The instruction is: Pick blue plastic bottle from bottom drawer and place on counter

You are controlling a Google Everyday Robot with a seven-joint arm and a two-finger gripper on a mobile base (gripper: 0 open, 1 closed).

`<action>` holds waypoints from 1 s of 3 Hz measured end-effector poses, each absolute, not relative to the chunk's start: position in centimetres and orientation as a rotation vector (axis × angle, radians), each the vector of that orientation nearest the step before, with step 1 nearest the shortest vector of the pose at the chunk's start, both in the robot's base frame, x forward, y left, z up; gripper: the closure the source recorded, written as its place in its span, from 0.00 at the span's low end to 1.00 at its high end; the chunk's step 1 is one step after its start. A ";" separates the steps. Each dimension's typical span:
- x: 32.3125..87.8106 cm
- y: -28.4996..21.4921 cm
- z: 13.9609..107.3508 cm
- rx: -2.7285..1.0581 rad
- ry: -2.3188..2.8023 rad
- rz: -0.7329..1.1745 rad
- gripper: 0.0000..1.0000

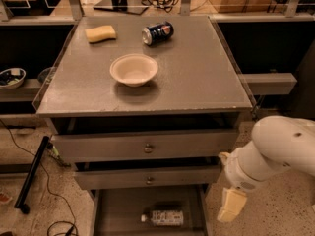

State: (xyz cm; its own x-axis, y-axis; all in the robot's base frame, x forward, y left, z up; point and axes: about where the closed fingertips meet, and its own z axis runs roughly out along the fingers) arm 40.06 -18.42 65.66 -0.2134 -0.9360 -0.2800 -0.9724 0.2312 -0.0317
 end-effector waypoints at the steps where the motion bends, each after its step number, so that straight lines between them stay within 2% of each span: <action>1: 41.0 -17.5 60.7 -1.813 2.279 0.292 0.00; 3: 40.6 -16.9 59.1 -1.821 2.261 0.318 0.00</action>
Offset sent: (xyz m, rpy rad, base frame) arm 0.0140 0.0162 -0.0864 0.0304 0.0968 0.0126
